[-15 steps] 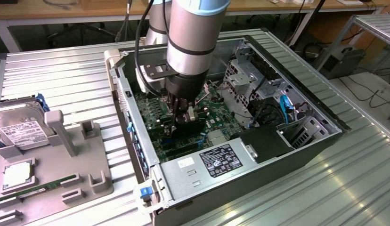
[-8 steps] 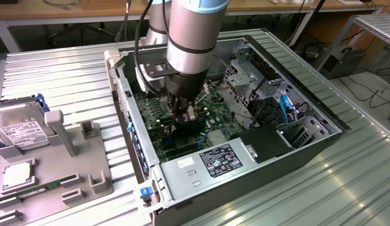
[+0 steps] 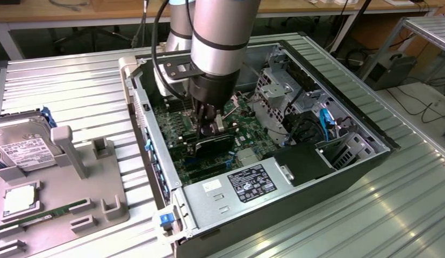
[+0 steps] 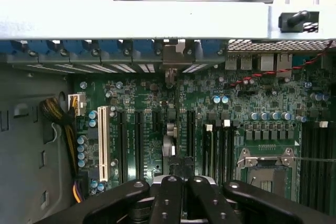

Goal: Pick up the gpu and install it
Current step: 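Press down on the gpu until it lock into place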

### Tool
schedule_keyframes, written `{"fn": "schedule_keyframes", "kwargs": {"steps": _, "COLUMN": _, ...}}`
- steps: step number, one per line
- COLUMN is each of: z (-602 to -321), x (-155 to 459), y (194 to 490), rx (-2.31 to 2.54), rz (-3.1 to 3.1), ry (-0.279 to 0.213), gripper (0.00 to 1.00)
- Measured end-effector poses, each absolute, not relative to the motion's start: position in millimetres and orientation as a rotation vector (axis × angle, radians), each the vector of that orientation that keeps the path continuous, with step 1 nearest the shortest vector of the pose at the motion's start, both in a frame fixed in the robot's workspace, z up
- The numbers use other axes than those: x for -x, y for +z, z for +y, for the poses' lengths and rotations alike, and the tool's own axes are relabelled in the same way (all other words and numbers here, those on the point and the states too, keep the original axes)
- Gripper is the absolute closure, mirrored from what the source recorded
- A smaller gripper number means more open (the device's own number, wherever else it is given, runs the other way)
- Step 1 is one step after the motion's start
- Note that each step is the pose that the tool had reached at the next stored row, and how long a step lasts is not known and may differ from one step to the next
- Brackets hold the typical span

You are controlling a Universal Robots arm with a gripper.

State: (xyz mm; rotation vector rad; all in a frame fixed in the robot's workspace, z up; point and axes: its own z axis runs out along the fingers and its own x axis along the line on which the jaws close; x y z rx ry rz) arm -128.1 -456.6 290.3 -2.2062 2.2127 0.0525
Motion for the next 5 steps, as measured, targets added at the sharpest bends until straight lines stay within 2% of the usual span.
{"fn": "schedule_keyframes", "kwargs": {"steps": 5, "z": -456.6, "x": 128.1, "y": 290.5, "rx": 2.206, "rz": 2.213, "ry": 0.053, "gripper": 0.89}}
